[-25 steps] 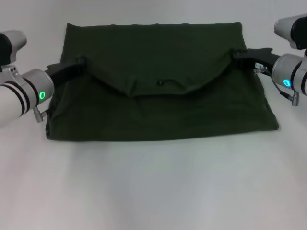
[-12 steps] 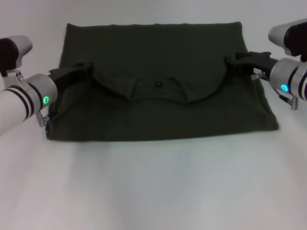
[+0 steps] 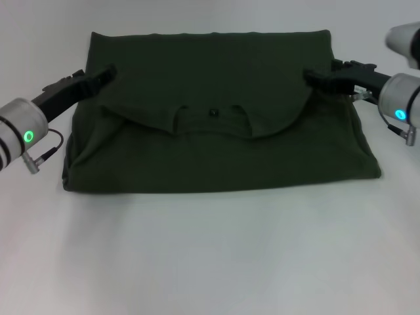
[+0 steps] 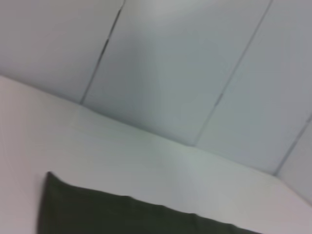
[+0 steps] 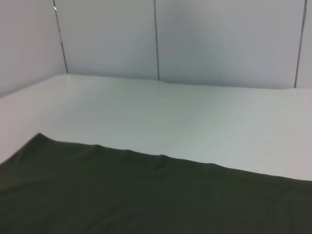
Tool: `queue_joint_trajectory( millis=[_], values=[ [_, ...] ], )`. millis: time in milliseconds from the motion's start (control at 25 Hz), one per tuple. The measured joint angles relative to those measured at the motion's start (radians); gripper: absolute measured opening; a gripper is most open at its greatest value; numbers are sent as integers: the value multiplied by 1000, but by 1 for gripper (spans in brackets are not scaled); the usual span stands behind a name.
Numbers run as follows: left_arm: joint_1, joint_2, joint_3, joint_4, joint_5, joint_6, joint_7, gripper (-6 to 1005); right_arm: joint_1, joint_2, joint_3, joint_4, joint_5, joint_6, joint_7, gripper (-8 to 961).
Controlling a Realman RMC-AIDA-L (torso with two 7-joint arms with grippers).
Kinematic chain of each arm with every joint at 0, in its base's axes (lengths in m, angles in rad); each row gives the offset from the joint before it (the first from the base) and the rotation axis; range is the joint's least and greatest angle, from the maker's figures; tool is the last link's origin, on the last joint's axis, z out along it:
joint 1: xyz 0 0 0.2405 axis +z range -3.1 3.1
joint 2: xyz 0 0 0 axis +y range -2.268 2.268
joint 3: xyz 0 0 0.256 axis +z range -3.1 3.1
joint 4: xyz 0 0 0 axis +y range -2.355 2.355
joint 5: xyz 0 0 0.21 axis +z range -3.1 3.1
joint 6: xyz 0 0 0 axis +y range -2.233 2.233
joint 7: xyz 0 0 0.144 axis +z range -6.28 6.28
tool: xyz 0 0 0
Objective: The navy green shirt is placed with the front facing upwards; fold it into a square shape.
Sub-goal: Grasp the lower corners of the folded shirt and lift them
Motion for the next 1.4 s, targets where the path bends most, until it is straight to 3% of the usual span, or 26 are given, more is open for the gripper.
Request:
queue_joint_trajectory(
  millis=[80,280,440,600,960,1400],
  values=[
    [26,2,35,25,4,42,-37,776,-24,-4,-4,-27,0,-65,38,679],
    [122,11,221,123,17,113,-169,823,-103,-6,-68,-130,-6,-219,176,712],
    [221,2,326,255,73,173,-294,861,-185,-7,-152,-229,-8,-321,330,719],
    [258,1,324,298,119,225,-327,880,-254,-20,-194,-307,-8,-430,472,719],
    [341,8,296,395,258,321,-329,880,-319,-82,-200,-324,-9,-610,605,719],
    [350,2,291,406,386,314,-281,880,-331,-93,-192,-322,-7,-615,647,718]
  ],
)
